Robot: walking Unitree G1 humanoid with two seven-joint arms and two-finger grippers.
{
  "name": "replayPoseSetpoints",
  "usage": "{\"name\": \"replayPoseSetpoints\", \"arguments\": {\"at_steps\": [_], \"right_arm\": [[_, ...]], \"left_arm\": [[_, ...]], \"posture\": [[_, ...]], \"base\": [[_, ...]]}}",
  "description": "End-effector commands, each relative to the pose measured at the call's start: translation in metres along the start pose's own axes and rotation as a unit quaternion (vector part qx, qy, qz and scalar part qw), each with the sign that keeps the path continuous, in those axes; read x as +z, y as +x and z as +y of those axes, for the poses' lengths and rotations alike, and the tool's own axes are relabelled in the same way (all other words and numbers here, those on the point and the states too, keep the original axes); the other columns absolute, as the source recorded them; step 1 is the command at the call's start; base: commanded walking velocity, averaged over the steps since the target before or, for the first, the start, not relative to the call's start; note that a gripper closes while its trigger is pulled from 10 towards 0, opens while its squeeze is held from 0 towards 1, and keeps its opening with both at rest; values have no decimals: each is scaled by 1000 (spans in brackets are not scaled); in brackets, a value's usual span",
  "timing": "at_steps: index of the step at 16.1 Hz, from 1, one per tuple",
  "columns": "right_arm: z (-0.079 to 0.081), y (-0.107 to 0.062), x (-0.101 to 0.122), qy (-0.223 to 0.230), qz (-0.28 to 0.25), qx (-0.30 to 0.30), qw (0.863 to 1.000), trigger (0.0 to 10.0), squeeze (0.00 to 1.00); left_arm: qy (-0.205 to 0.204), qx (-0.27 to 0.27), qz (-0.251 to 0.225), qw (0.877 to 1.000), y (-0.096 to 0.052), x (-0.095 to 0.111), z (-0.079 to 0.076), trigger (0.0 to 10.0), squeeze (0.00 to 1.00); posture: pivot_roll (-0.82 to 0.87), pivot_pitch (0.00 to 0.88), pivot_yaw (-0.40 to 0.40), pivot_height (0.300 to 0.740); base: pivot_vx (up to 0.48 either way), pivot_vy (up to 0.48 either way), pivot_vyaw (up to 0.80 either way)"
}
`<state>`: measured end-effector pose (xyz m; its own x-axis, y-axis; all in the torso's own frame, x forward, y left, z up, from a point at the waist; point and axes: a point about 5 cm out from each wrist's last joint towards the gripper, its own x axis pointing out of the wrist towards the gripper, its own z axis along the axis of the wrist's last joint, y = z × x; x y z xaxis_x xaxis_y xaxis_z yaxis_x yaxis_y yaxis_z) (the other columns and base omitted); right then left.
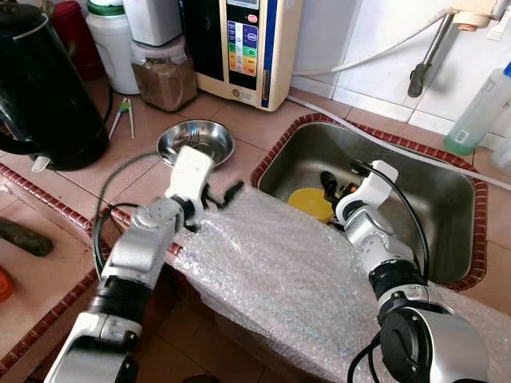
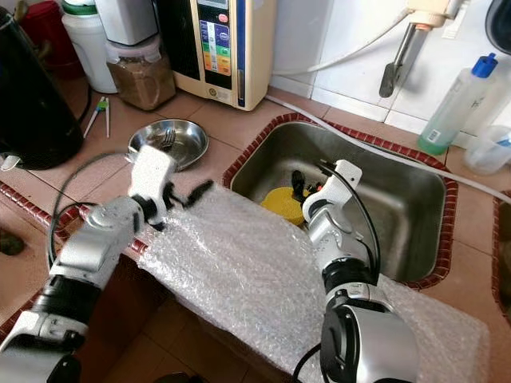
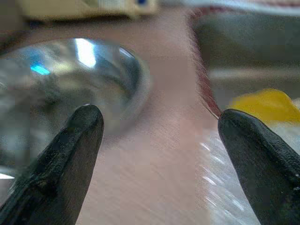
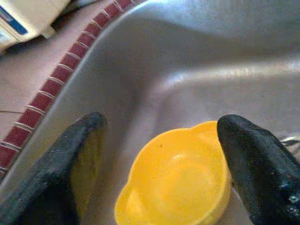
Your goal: Kitchen organization
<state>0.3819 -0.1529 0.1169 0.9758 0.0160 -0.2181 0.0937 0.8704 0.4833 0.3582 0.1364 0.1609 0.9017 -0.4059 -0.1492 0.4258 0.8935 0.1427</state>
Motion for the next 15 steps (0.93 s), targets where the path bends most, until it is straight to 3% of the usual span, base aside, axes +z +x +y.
{"name": "replayPoseSetpoints", "arguments": {"at_steps": [1, 2, 4, 5, 7, 8, 9, 11, 12, 13, 14, 15], "right_arm": [[16, 1, 9, -34, -35, 33, 998, 10000, 1000], [29, -1, 12, -61, -60, 68, 994, 10000, 1000], [35, -2, 14, -82, -75, 81, 990, 10000, 1000], [44, -5, 14, -64, -77, 121, 988, 10000, 1000], [51, -8, 15, -67, -83, 152, 983, 10000, 1000], [54, -8, 20, -53, -88, 151, 983, 10000, 1000], [57, -9, 23, -47, -96, 155, 982, 10000, 1000], [71, -17, 26, -55, -104, 195, 974, 10000, 1000], [77, -20, 25, -79, -105, 214, 968, 10000, 800], [81, -23, 24, -92, -107, 227, 964, 10000, 451], [82, -25, 23, -95, -107, 230, 963, 10000, 220], [81, -25, 21, -95, -104, 227, 964, 10000, 216]], "left_arm": [[7, 53, -32, 998, 1, 17, 16, 10000, 1000], [0, 90, -58, 994, 2, 28, 26, 10000, 1000], [-15, 125, -74, 989, 2, 36, 35, 10000, 1000], [-17, 172, -66, 983, 2, 35, 46, 10000, 1000], [-44, 189, -32, 980, 4, 25, 52, 10000, 1000], [-62, 169, -5, 984, 8, 15, 49, 10000, 86], [-65, 164, 5, 984, 10, 10, 48, 10000, 0], [-85, 167, 15, 982, 14, 7, 48, 10000, 0], [-103, 158, 30, 982, 17, 3, 46, 10000, 0], [-106, 156, 35, 981, 19, 2, 46, 10000, 0], [-101, 152, 40, 982, 21, 2, 46, 10000, 0], [-100, 141, 49, 984, 23, 2, 45, 10000, 0]], "posture": [[69, 44, -10, 740], [65, 48, -8, 740], [62, 50, -6, 740], [60, 52, -4, 740], [57, 54, -3, 740], [52, 56, 3, 740], [48, 57, 9, 740], [40, 58, 15, 740], [40, 58, 15, 740], [37, 58, 18, 740], [33, 58, 20, 740], [33, 58, 21, 740]], "base": [[0, 0, 0], [0, 0, 0], [0, 0, 0], [0, 0, 0], [0, 0, 0], [0, 0, 0], [0, 0, 0], [0, 0, 0], [0, 0, 0], [0, 0, 0], [0, 0, 0], [0, 0, 0]]}}
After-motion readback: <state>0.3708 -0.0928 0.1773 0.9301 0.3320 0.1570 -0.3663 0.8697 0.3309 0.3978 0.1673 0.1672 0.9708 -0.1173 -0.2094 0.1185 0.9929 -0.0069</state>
